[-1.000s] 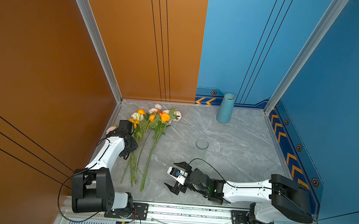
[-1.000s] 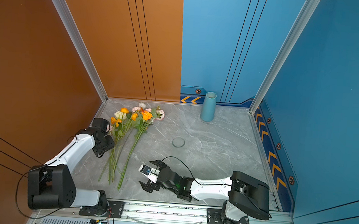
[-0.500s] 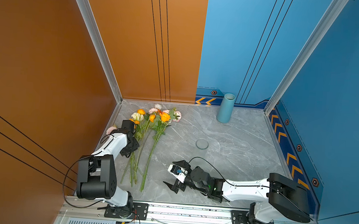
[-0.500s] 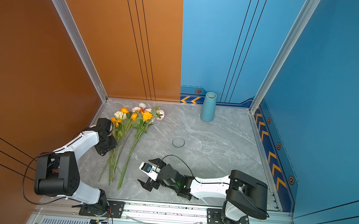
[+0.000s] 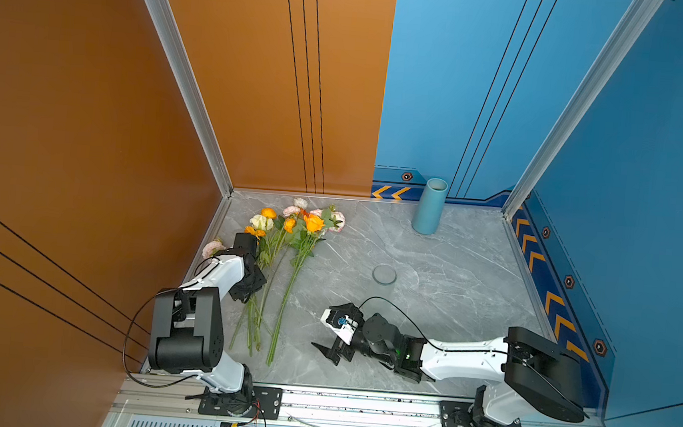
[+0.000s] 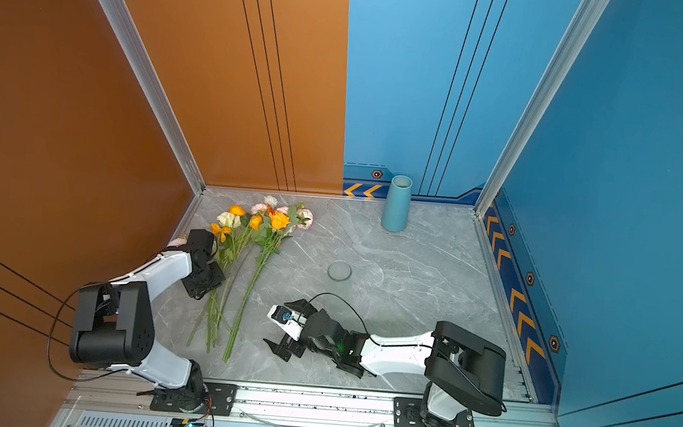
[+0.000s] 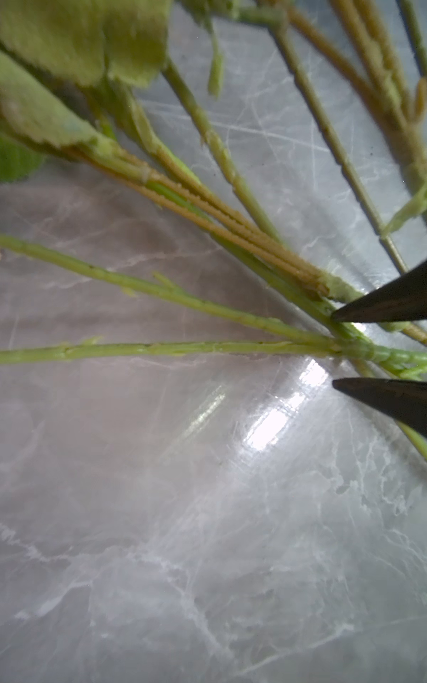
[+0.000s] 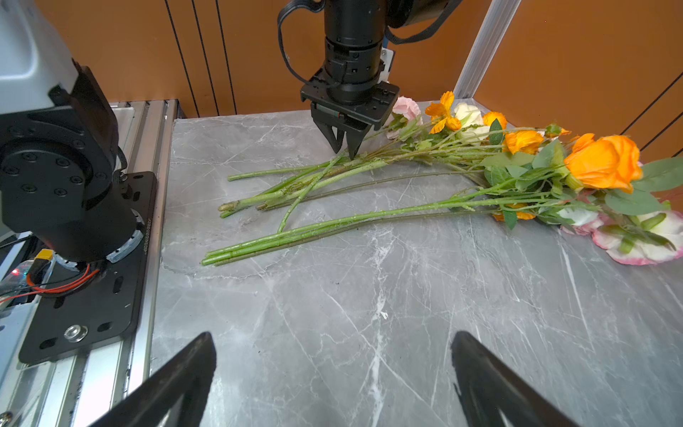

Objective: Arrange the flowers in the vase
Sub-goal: 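Grasp the pink flower stems with the left gripper and lift them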

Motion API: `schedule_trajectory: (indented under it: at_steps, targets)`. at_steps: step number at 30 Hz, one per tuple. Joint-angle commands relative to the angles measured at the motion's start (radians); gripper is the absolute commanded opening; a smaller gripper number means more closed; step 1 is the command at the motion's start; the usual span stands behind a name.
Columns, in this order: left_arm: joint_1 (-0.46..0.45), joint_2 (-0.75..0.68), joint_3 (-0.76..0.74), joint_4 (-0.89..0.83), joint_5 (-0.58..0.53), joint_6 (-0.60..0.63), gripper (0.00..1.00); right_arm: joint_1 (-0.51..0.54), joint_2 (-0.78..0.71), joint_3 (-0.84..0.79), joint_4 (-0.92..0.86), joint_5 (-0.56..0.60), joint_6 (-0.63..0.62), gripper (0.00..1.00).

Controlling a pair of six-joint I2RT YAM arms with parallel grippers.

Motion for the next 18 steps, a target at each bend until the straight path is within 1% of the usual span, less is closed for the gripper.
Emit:
schedule_trajectory:
  at_steps: [1, 6, 9, 13, 18]
  targets:
    - [0.007, 0.005, -0.016, 0.005, -0.025, 0.012, 0.23, -0.006, -0.001, -0.012, 0.016, -0.025, 0.018, 1.0]
    - [0.014, -0.04, -0.022, 0.001, -0.015, 0.025, 0.1, -0.011, -0.012, -0.023, 0.028, -0.036, 0.016, 1.0]
    - [0.021, -0.113, -0.03, -0.019, -0.035, 0.038, 0.07, -0.015, -0.021, -0.034, 0.038, -0.042, 0.012, 1.0]
    - [0.025, -0.237, -0.033, -0.052, -0.062, 0.059, 0.0, -0.017, -0.041, -0.046, 0.045, -0.045, 0.007, 1.0]
    - [0.02, -0.402, -0.024, -0.08, -0.063, 0.078, 0.0, -0.021, -0.087, -0.071, 0.054, -0.047, -0.011, 1.0]
